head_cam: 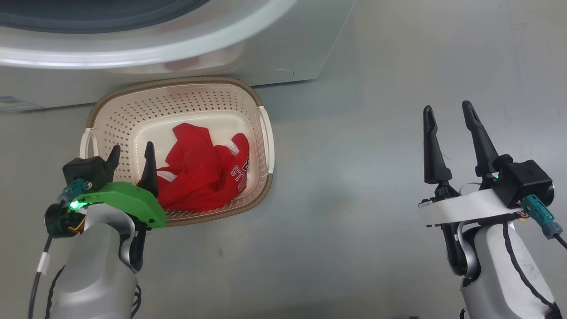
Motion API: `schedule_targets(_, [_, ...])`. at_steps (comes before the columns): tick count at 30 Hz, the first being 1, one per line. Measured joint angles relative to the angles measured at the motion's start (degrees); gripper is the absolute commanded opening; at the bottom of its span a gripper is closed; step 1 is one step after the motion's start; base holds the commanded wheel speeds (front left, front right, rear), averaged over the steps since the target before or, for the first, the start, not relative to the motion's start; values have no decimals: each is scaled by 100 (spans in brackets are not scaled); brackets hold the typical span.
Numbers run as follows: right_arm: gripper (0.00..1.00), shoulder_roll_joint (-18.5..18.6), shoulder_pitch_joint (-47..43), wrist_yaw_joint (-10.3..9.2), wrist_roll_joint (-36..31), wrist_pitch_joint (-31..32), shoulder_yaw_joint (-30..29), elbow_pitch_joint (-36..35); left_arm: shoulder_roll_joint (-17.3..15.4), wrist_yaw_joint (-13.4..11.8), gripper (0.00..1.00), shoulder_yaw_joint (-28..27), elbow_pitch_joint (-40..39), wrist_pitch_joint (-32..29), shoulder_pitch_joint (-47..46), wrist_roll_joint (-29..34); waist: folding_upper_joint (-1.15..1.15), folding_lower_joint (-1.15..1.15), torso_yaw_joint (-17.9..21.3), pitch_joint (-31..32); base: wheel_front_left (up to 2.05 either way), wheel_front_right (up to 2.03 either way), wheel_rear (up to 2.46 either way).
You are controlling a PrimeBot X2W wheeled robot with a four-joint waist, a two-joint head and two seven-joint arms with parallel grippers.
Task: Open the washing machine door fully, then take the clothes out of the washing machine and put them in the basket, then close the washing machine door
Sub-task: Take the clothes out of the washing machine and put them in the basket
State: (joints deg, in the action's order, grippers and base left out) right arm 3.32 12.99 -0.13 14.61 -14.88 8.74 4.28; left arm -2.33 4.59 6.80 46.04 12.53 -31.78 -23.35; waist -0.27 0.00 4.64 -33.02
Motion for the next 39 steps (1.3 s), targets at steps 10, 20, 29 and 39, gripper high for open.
schedule_targets(10, [100,10,-3,1,-32,0,-91,140,0,33,100,29,-112,175,2,169,0,0,-217,337,0,0,0])
schedule_targets(20, [100,101,-216,3,-73,0,-224,325,8,26,100,-91,-923,191,217,387,0,0,-490,909,0,0,0])
schedule_targets(29, [100,120,-458,5,-108,0,-235,453,3,-33,100,-124,-1711,191,780,659,0,0,-678,1446,0,0,0])
schedule_targets(39, [100,110,-750,7,-108,0,-235,530,-26,-134,100,-126,-2275,191,1499,888,0,0,-770,2013,0,0,0])
